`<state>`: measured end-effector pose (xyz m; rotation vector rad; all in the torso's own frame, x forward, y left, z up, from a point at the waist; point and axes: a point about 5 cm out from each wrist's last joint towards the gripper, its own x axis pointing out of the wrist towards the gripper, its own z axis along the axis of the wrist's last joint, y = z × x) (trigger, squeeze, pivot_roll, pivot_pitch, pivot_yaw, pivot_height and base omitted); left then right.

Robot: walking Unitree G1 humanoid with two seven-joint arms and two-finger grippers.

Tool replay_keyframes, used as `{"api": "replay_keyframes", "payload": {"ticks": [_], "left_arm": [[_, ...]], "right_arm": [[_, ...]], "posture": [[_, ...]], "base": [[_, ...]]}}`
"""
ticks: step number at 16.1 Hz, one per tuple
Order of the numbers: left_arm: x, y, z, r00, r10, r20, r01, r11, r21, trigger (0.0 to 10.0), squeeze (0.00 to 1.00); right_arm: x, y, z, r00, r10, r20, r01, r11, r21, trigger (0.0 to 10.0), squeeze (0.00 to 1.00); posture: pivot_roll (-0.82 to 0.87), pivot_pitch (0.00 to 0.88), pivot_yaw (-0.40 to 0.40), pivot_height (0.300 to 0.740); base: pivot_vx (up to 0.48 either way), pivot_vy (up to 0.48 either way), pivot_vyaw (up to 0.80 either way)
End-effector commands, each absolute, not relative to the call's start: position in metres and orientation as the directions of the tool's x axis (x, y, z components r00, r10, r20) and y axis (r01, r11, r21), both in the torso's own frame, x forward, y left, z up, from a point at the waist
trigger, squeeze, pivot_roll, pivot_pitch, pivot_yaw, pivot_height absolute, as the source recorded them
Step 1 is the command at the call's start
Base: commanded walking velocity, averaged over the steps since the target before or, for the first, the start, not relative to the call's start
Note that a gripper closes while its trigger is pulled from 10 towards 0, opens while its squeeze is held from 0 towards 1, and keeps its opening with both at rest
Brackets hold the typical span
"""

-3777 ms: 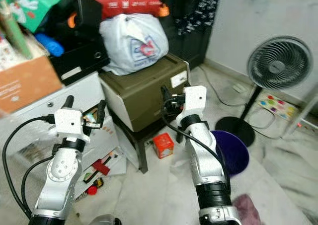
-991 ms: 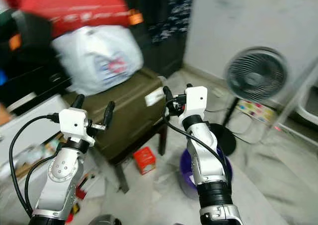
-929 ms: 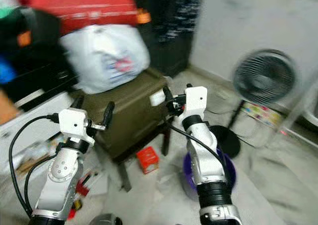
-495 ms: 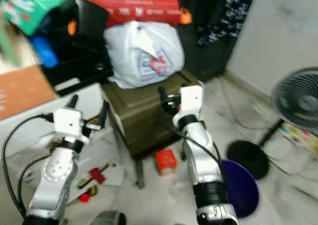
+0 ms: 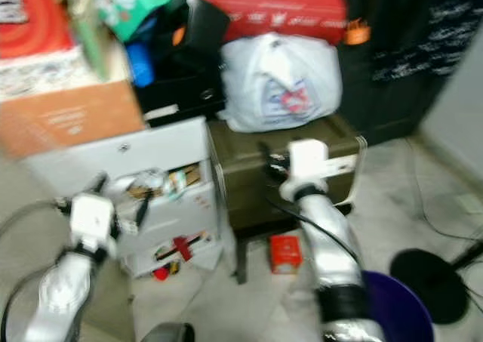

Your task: Clean up the room

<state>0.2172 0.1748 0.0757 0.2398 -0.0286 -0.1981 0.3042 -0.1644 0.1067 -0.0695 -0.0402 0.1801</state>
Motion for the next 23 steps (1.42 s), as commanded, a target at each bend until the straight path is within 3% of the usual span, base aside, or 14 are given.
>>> {"api": "replay_keyframes", "payload": {"ticks": [1, 6, 9, 18, 23], "left_arm": [[0.215, 0.183, 0.076, 0.979, -0.205, 0.013, 0.194, 0.943, 0.27, 10.0, 0.0], [0.192, 0.204, 0.061, 0.991, -0.132, -0.038, 0.137, 0.948, 0.287, 10.0, 0.0], [0.183, 0.203, 0.057, 0.981, -0.186, -0.05, 0.192, 0.943, 0.272, 10.0, 0.0], [0.223, 0.181, 0.091, 0.988, -0.122, 0.09, 0.106, 0.98, 0.167, 10.0, 0.0], [0.223, 0.174, 0.094, 0.989, -0.131, 0.074, 0.119, 0.982, 0.15, 10.0, 0.0]], "right_arm": [[0.304, -0.171, 0.101, 0.986, 0.165, 0.019, -0.163, 0.983, -0.088, 10.0, 0.0], [0.296, -0.194, 0.077, 0.993, 0.098, -0.059, -0.107, 0.981, -0.16, 10.0, 0.0], [0.292, -0.209, 0.066, 0.995, 0.028, -0.098, -0.046, 0.981, -0.187, 10.0, 0.0], [0.306, -0.177, 0.094, 0.993, 0.112, 0.023, -0.109, 0.988, -0.113, 10.0, 0.0], [0.305, -0.174, 0.095, 0.992, 0.123, 0.022, -0.12, 0.987, -0.102, 10.0, 0.0]], "posture": [[0.0, 0.0, -0.018, 0.74], [0.01, 0.0, -0.017, 0.74], [0.02, 0.0, -0.019, 0.74], [0.0, 0.0, -0.012, 0.74], [-0.01, 0.0, -0.011, 0.74]], "base": [[0.0, 0.0, 0.0], [0.0, 0.0, 0.0], [0.0, 0.0, 0.0], [0.0, 0.0, 0.0], [0.0, 0.456, 0.0]]}}
